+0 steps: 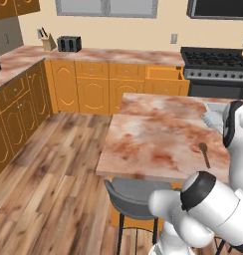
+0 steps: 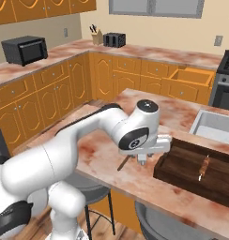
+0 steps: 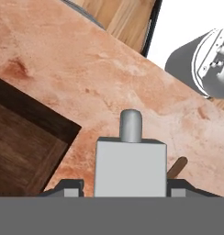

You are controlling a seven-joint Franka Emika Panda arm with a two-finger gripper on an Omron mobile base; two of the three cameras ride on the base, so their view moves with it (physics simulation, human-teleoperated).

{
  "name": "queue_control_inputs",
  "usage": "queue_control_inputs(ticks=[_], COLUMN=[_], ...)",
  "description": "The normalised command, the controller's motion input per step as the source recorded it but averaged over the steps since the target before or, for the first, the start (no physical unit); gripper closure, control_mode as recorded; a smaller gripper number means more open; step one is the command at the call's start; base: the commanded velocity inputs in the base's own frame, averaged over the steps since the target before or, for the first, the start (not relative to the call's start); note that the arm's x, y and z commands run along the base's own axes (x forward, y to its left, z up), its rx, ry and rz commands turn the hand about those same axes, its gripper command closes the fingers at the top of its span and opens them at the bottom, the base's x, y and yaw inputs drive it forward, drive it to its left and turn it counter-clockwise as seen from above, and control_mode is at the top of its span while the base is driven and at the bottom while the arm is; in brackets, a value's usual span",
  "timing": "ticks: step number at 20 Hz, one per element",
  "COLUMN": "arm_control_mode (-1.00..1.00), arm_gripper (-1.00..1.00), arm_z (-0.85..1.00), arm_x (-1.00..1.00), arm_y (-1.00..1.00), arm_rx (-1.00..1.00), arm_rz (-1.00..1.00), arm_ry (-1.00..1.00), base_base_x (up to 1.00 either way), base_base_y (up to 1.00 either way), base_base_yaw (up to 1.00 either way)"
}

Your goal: Take the tongs from the drawer on the right and place them on the dining counter next to the tray containing the kebab skewer.

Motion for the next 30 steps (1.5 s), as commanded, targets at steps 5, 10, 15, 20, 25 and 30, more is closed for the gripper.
queue_control_inputs(ticks=[5, 10, 15, 20, 25, 30], arm_control_mode=[-1.0, -1.0, -1.0, -1.0, -1.0, -1.0], arm_gripper=[1.0, 1.0, 1.0, 1.0, 1.0, 1.0], arm_z=[-0.26, -0.22, -0.11, -0.22, -0.33, -0.21], arm_x=[0.1, 0.2, 0.41, 0.27, 0.06, 0.14], arm_y=[0.11, 0.07, 0.02, 0.0, 0.05, 0.13], arm_rx=[-0.01, 0.0, 0.0, 0.0, -0.01, -0.02], arm_rz=[-0.07, -0.1, -0.13, -0.15, -0.16, -0.15], arm_ry=[0.0, 0.0, 0.0, 0.0, 0.0, 0.0], base_base_x=[0.0, 0.0, 0.0, 0.0, 0.0, 0.0], base_base_y=[0.0, 0.0, 0.0, 0.0, 0.0, 0.0], base_base_yaw=[0.0, 0.0, 0.0, 0.0, 0.0, 0.0])
